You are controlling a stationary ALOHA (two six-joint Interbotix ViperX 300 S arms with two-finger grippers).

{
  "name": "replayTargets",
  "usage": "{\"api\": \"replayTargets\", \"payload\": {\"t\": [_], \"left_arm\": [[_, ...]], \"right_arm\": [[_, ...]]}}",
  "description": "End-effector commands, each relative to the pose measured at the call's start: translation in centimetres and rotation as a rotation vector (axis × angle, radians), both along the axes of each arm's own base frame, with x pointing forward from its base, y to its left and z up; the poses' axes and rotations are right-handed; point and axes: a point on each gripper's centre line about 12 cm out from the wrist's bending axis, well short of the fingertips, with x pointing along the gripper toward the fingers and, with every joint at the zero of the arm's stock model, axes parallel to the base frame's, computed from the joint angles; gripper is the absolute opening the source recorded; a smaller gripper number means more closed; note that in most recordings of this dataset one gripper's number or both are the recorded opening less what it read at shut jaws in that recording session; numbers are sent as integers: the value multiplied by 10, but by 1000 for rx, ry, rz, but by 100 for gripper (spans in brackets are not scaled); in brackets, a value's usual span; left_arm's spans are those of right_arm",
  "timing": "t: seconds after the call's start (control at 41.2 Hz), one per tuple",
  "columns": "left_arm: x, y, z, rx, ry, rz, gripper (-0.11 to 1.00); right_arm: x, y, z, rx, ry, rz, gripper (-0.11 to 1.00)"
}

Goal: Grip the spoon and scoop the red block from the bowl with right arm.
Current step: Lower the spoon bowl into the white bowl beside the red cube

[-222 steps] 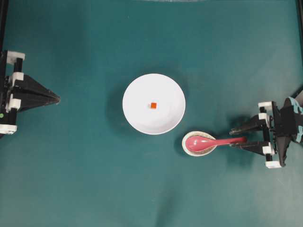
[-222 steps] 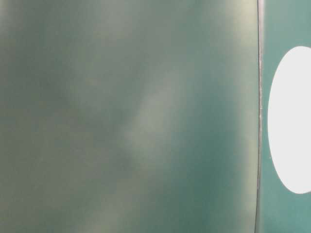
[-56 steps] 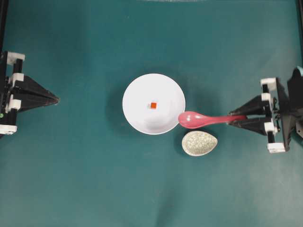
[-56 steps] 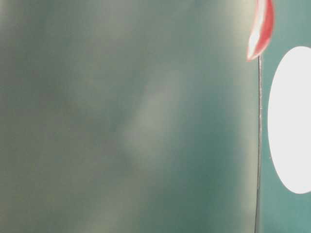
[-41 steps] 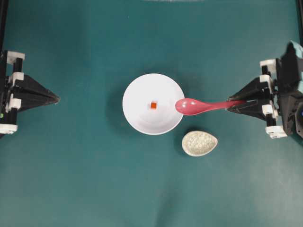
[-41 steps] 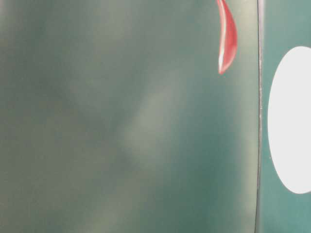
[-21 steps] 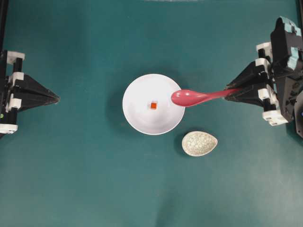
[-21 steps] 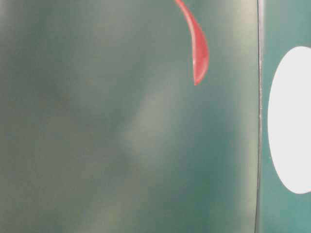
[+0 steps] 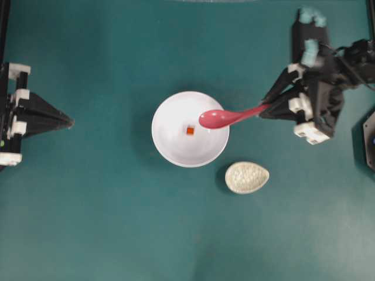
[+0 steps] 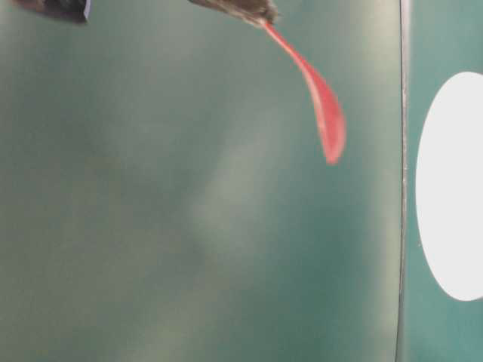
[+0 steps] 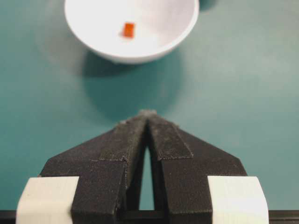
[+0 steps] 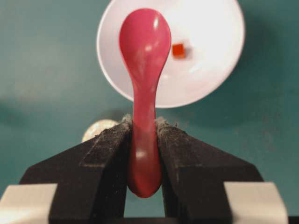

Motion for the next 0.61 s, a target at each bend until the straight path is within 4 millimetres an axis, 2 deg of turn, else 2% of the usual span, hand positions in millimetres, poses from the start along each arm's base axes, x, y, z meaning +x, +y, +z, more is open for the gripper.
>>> {"api": "replayTargets", "payload": {"t": [0.0, 0.267, 0.582], "left_arm": [[4, 1, 10, 0, -25, 6, 0], [4, 2, 10, 5, -29, 8, 0], [4, 2, 10, 8, -29, 7, 0]], "right_arm": [[13, -1, 12, 7, 5, 17, 24], [45, -10, 4, -10, 126, 70, 24], [61, -23, -6, -79, 296, 89, 24]]}}
